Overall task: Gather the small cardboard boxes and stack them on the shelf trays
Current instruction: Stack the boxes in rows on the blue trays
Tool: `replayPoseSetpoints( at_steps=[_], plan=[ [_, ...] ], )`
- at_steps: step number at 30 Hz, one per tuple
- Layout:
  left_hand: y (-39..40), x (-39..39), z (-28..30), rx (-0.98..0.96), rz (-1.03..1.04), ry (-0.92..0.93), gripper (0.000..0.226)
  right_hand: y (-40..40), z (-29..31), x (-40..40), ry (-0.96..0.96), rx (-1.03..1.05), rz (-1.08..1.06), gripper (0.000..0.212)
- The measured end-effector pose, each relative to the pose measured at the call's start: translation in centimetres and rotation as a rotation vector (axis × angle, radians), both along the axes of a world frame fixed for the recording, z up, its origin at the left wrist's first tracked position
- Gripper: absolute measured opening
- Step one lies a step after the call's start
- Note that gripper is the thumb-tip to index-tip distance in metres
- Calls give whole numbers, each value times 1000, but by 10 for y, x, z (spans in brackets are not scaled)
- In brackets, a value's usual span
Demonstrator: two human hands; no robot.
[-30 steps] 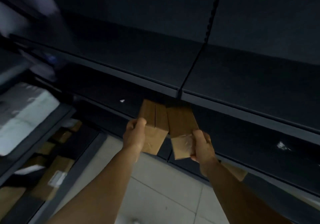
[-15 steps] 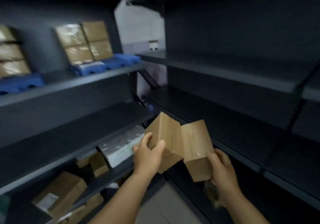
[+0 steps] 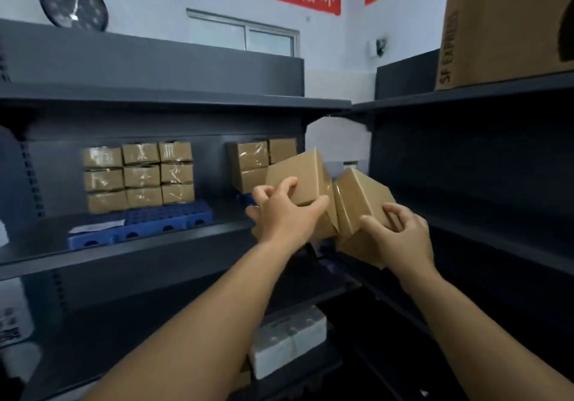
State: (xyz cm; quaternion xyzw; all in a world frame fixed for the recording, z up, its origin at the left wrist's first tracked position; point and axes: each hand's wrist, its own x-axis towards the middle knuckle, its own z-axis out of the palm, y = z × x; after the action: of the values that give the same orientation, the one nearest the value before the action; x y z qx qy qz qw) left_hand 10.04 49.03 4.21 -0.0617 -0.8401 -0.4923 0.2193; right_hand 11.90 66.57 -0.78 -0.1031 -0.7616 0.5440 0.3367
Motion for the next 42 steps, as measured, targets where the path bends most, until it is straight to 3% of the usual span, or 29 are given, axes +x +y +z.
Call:
replayPoseSetpoints(
  at_steps=[7,14,22,27,33,35,37,39,42],
  plan=[
    [-16,-63,29,-40,111,54,67,-14,40,-76,30,154,11,60],
    [21,-167,63,-137,239,194,65,19,67,-202,43,290,21,58],
    [79,-270,93,-361,306,263,63,65,74,-343,-228,521,11,55],
    [96,-307,95,-378,295,229,62,66,62,-399,-281,573,99,56],
    [112,-341,95,-359,291,212,61,59,59,-449,-209,598,287,57],
    [118,-347,98,-372,290,223,60,59,60,-460,-177,519,372,61],
    [125,-349,101,-403,294,230,60,65,66,-462,-94,240,445,51],
    [133,-350,101,-433,298,252,61,75,75,-457,-10,-188,467,40],
    [144,-355,95,-432,300,233,63,92,86,-451,126,-410,519,44]
  ],
)
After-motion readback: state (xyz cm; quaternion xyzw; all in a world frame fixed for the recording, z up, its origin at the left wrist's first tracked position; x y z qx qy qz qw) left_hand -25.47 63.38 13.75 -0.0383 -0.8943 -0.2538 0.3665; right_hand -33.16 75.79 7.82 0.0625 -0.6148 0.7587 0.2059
